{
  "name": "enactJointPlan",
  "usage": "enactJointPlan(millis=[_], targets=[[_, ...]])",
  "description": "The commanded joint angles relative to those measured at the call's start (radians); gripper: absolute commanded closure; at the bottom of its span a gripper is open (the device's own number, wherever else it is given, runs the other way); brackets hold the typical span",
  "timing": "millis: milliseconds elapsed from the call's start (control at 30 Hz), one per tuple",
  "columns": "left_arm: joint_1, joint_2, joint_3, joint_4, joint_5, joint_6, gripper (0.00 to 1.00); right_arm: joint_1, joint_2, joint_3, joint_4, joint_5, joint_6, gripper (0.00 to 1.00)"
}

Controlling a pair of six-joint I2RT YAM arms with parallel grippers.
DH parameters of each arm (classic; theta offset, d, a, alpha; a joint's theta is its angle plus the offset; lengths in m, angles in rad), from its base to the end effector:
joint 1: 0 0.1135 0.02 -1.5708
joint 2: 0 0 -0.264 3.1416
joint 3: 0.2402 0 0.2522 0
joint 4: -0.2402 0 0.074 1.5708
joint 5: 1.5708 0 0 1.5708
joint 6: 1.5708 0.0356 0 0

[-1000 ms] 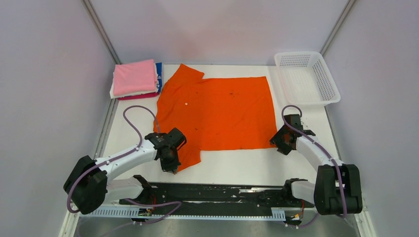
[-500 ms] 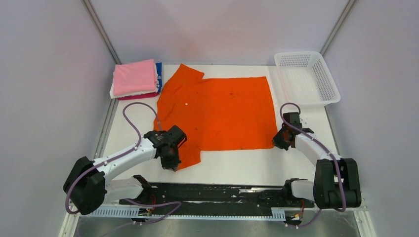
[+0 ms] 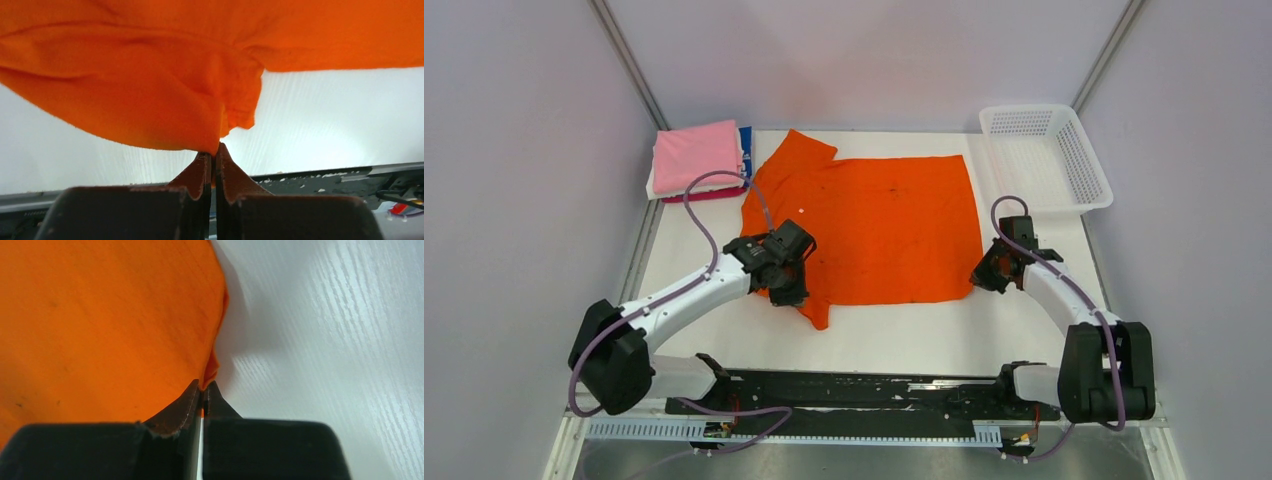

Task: Fold and stack the t-shirts
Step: Fold the flattened tshirt in 1/3 of the way

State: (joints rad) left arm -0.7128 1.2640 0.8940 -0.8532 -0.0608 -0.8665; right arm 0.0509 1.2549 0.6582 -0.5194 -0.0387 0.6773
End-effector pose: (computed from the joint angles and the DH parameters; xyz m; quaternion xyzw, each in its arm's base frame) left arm 0.1736 -0.1472 0.2295 -0.0808 0.9812 -0.1017 0.1430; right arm 0.2221 0.0127 0.1780 0.2960 0.9280 0.0979 0.2039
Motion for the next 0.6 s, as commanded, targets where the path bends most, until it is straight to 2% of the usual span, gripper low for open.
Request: enactJointPlan(millis=[0, 100, 233, 567], targets=[[0.062, 0.082, 0.096, 0.108, 0.002, 0.07, 0.97, 0.0, 0.038, 0.078, -0.02, -0.042, -0.034, 0.98], [0.123, 0.134, 0.146, 0.141, 0.029, 0.091, 0.97, 0.001, 0.064, 0.114, -0.034, -0.042, -0.04, 0.97], [0.204, 0.201, 0.219, 0.166, -0.004, 0.104, 0.97, 0.0, 0.113, 0.167, -0.06, -0.05, -0.048, 0.97], [0.373, 0.344, 0.393, 0.165, 0.082, 0.145, 0.98, 0.0, 0.206, 0.3, -0.131, -0.003, -0.086, 0.96]])
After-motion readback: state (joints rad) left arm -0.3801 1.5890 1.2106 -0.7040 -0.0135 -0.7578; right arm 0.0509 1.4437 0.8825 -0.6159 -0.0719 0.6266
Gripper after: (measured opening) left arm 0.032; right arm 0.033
